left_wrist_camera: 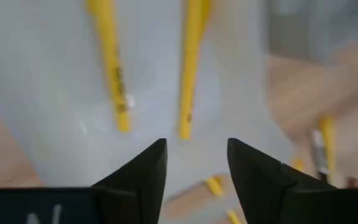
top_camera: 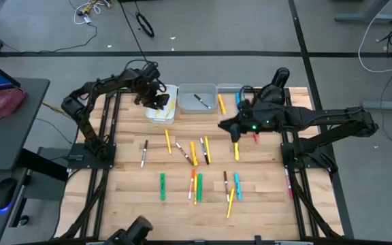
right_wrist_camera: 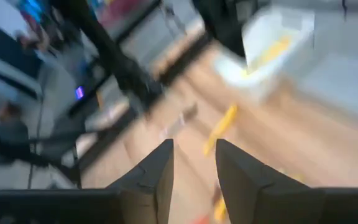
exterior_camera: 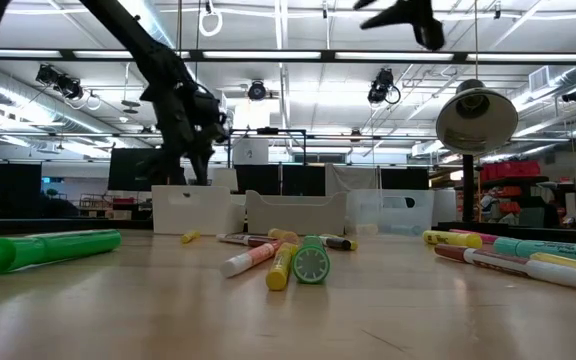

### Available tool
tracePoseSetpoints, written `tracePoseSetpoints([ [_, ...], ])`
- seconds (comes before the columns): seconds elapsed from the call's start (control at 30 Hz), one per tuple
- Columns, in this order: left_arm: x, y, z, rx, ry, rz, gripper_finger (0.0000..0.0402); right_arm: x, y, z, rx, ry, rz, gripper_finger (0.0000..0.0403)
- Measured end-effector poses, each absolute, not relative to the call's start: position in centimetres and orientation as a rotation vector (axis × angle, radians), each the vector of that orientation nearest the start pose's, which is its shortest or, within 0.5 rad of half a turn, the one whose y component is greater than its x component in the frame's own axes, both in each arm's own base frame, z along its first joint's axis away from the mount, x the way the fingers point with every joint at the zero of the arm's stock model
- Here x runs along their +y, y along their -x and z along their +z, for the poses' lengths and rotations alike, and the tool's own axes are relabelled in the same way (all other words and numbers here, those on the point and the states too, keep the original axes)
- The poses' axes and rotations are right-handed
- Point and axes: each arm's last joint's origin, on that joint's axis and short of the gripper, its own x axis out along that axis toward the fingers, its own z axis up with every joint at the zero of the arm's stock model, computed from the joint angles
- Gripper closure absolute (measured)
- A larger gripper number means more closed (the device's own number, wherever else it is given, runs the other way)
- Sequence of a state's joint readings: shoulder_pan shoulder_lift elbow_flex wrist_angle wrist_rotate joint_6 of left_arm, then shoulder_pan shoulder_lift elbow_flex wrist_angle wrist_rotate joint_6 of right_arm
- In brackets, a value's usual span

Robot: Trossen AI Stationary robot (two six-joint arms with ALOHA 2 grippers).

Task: Pick & Place Markers
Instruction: Put the pink marker pen into the gray bin

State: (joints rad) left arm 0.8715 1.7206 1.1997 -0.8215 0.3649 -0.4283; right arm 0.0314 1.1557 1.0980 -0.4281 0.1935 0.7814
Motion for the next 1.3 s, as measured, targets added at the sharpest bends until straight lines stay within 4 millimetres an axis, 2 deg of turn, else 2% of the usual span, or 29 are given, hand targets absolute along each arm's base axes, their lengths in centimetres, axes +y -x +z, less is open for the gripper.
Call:
tracePoseSetpoints([
  [0.13,22.8,-21.2,23.1,0.963,1.073,0.641,0.0219,1.5,-23.6,32.0,0.649,-0.858,-0.337,0.0287],
  [0.27,20.6,-21.3,26.4,0.896,0.922,0.642,0.0224,3.2,-21.9,28.5,0.995,-1.036,-0.311,0.0289],
  [0.37,18.9,-21.7,28.2,0.846,0.815,0.65,0.0224,3.9,-20.1,26.0,1.265,-1.107,-0.384,0.0292],
  [0.43,17.9,-22.0,29.2,0.809,0.762,0.64,0.0224,4.1,-19.0,24.7,1.416,-1.139,-0.501,0.0304],
  [0.57,16.4,-23.2,30.2,0.748,0.682,0.575,0.0225,4.4,-17.6,23.5,1.629,-1.009,-0.696,0.036],
  [0.67,15.7,-24.0,30.5,0.719,0.642,0.53,0.0225,4.9,-17.6,22.5,1.721,-0.878,-0.752,0.0395],
  [1.03,14.2,-24.9,30.5,0.757,0.544,0.421,0.0225,8.8,-19.1,16.7,2.052,-0.491,-0.819,0.0401],
  [1.2,14.1,-24.9,30.5,0.76,0.56,0.378,0.0225,11.2,-18.4,14.9,2.085,-0.393,-0.93,0.0402],
  [1.3,14.0,-24.9,30.5,0.76,0.565,0.356,0.0225,12.5,-17.2,13.6,2.111,-0.402,-0.985,0.0402],
])
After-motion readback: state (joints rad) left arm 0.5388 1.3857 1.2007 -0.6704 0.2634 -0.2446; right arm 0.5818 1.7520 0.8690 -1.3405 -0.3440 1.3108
